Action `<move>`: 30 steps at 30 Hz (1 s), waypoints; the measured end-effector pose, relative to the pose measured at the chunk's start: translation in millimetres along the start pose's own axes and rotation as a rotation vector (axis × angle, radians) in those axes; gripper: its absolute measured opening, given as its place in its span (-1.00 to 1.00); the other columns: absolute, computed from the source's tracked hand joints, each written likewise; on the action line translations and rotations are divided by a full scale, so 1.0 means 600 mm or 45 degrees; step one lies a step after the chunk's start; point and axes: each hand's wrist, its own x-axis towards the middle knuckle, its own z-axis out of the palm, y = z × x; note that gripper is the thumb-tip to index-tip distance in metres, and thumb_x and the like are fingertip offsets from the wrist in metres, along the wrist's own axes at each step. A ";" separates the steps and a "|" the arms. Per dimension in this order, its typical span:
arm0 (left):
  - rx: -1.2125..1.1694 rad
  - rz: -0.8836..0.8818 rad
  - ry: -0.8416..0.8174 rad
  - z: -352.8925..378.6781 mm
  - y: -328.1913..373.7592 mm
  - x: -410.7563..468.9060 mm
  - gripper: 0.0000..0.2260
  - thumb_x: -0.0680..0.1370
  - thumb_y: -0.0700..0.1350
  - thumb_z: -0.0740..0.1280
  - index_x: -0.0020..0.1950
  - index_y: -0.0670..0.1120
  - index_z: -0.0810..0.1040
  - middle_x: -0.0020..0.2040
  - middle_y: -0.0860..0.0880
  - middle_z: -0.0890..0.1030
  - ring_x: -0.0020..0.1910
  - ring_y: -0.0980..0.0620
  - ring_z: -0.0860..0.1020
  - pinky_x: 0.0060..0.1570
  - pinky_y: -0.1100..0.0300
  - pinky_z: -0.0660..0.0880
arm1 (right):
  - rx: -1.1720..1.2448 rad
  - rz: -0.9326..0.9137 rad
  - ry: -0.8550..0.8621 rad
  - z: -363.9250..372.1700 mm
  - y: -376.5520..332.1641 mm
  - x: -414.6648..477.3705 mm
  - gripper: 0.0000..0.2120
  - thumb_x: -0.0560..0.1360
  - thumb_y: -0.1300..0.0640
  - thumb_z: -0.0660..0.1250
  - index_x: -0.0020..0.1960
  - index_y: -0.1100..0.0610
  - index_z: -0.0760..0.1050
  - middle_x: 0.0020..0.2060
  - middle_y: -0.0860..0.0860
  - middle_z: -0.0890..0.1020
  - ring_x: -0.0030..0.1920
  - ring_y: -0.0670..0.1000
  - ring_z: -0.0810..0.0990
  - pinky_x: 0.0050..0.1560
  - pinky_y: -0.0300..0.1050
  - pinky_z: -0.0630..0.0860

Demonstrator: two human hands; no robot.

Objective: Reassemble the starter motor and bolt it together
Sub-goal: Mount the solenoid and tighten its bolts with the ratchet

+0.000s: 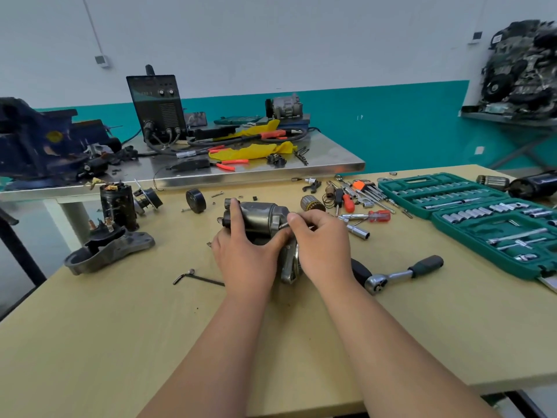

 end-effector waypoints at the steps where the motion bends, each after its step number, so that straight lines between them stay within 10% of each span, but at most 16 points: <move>1: -0.005 -0.002 0.002 -0.003 0.001 -0.002 0.04 0.12 0.66 0.25 0.51 0.42 -0.07 0.27 0.06 0.47 0.25 0.02 0.41 0.18 -0.03 0.49 | -0.038 -0.017 -0.006 -0.001 0.001 -0.001 -0.86 0.53 0.01 0.34 -0.15 0.00 0.65 -0.30 -0.18 0.64 -0.23 -0.26 0.57 -0.35 -0.45 0.38; 11: -0.014 0.054 -0.027 -0.032 0.024 -0.019 0.01 0.22 0.55 0.33 0.53 0.37 -0.11 0.27 -0.07 0.46 0.24 -0.09 0.38 0.18 -0.08 0.44 | -0.227 -0.187 -0.136 -0.020 0.019 -0.007 -0.85 0.52 0.07 0.36 0.03 -0.03 0.67 -0.19 -0.26 0.60 -0.14 -0.34 0.53 -0.21 -0.57 0.36; 30: -0.137 -0.078 -0.193 -0.121 0.108 -0.058 -0.02 0.22 0.41 0.38 0.54 0.21 0.04 0.33 -0.11 0.37 0.43 -0.11 0.19 0.44 -0.09 0.22 | -0.601 -0.221 -0.344 -0.032 -0.004 0.047 -0.67 0.57 -0.12 0.21 -0.28 0.01 0.52 -0.44 -0.05 0.54 -0.40 -0.07 0.50 -0.39 -0.13 0.37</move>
